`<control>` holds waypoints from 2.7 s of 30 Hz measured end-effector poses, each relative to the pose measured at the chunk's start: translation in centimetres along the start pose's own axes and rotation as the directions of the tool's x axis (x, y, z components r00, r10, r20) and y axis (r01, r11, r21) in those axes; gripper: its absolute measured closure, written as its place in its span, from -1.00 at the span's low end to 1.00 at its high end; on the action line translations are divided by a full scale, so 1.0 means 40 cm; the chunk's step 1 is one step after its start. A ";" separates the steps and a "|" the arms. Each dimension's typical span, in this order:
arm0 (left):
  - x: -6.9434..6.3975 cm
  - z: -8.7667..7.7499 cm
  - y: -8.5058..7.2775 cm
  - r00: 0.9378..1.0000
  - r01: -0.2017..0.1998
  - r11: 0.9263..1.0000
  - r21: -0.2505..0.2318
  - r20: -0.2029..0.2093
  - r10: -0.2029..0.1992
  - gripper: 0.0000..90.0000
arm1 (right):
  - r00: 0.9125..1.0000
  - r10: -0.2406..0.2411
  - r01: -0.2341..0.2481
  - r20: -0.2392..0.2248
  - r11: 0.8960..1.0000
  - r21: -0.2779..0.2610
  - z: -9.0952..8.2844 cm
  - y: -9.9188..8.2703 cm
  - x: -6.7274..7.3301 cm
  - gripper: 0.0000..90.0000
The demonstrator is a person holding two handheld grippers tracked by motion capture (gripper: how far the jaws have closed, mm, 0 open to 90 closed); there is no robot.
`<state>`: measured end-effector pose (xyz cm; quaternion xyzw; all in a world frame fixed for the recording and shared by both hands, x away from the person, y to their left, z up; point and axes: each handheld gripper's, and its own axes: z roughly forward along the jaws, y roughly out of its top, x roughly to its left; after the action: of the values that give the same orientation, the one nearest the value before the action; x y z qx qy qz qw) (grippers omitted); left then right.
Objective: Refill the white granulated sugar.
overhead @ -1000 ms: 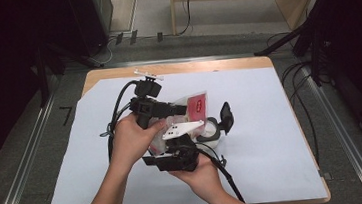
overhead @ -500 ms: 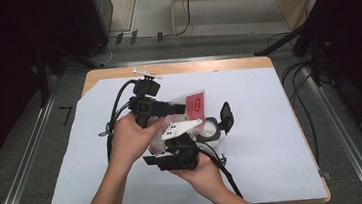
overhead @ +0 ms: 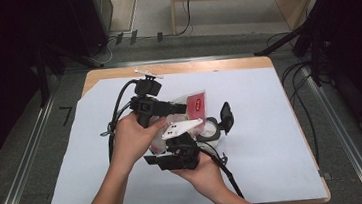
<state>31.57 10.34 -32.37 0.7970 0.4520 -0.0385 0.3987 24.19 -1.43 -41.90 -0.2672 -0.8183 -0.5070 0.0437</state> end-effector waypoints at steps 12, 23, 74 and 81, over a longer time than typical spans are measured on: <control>-0.002 0.000 -0.002 1.000 -0.010 1.000 0.013 -0.002 0.010 0.60 | 1.000 -0.004 0.004 0.005 1.000 -0.012 0.004 -0.006 0.004 0.42; -0.003 0.000 -0.002 1.000 -0.011 1.000 0.012 -0.006 0.011 0.60 | 1.000 0.002 -0.002 0.006 1.000 -0.016 0.003 -0.007 0.006 0.42; -0.012 -0.001 -0.005 1.000 -0.024 1.000 0.004 -0.007 0.024 0.57 | 1.000 -0.002 0.002 0.008 1.000 -0.030 0.001 -0.010 0.007 0.43; -0.011 -0.001 -0.003 1.000 -0.025 1.000 0.010 -0.007 0.025 0.56 | 1.000 0.005 -0.005 0.006 1.000 -0.028 0.000 -0.009 0.007 0.43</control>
<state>31.20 10.08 -32.24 0.8047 0.4431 -0.0329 0.3938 23.79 -1.43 -42.10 -0.2715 -0.8107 -0.5173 0.0389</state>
